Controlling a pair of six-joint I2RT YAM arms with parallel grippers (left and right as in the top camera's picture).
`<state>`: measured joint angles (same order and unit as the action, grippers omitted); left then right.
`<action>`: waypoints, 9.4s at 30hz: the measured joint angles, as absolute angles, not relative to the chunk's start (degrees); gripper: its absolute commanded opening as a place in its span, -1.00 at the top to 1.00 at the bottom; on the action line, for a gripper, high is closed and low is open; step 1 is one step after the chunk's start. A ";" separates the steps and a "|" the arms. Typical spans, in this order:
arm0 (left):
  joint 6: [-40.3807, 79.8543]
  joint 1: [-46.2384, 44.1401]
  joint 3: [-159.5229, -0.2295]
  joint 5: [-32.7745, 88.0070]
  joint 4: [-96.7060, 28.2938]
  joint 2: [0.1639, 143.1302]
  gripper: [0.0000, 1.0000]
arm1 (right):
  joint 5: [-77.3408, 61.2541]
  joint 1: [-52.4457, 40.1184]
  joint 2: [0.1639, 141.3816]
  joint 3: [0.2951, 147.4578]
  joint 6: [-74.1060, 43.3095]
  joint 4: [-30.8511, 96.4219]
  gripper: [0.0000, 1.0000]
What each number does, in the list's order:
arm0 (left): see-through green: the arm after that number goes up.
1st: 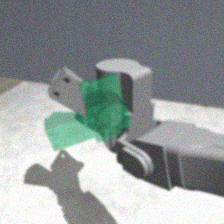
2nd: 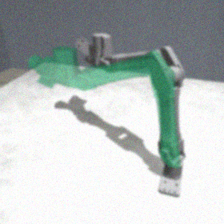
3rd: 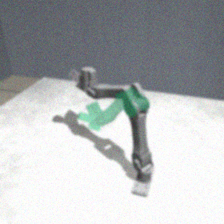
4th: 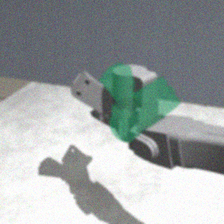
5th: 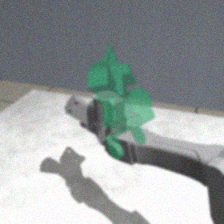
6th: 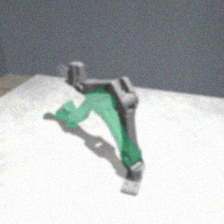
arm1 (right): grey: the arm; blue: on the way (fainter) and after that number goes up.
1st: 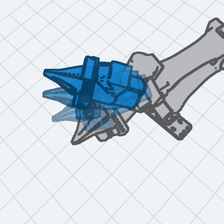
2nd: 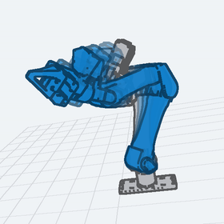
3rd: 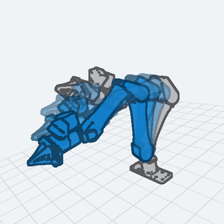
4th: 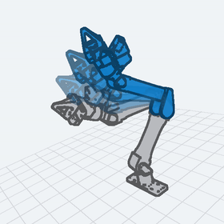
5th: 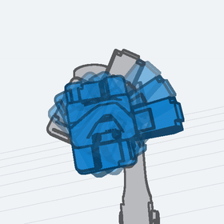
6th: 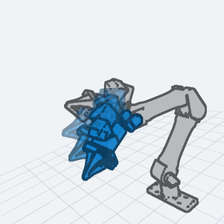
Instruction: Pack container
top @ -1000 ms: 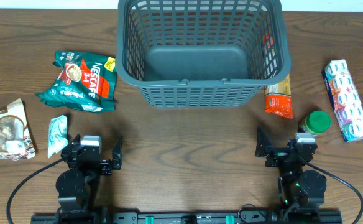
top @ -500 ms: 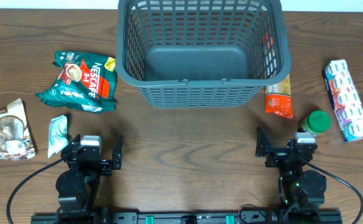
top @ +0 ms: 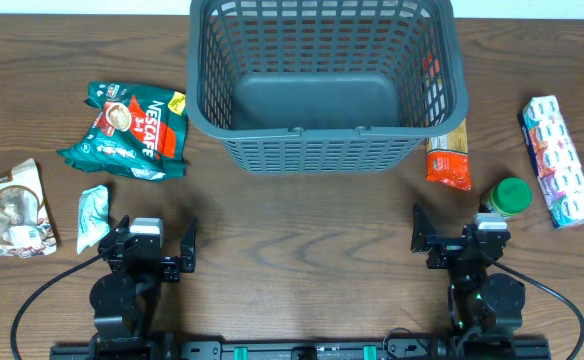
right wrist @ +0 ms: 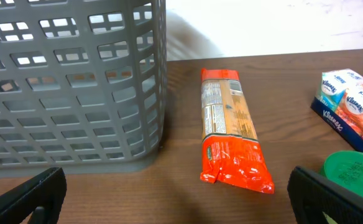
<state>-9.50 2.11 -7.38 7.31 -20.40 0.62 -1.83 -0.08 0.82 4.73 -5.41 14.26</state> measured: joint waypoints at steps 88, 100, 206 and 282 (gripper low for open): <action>-9.50 2.11 -7.38 7.31 -20.40 0.62 -0.97 | -1.96 -0.08 0.82 4.73 -5.39 14.26 -0.98; -9.50 2.11 -7.38 7.31 -20.40 0.62 -0.97 | -1.54 -0.08 0.82 4.73 -5.28 14.24 -0.99; -9.50 2.15 -7.35 7.31 -20.36 0.62 -0.97 | -12.73 35.77 100.12 100.79 28.42 69.38 -0.99; -9.50 2.15 -7.35 7.31 -20.38 0.62 -0.97 | -12.58 37.56 136.05 121.95 23.09 71.96 0.97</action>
<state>-9.50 2.15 -7.35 7.31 -20.38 0.62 -12.58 37.56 136.05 121.95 23.09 71.96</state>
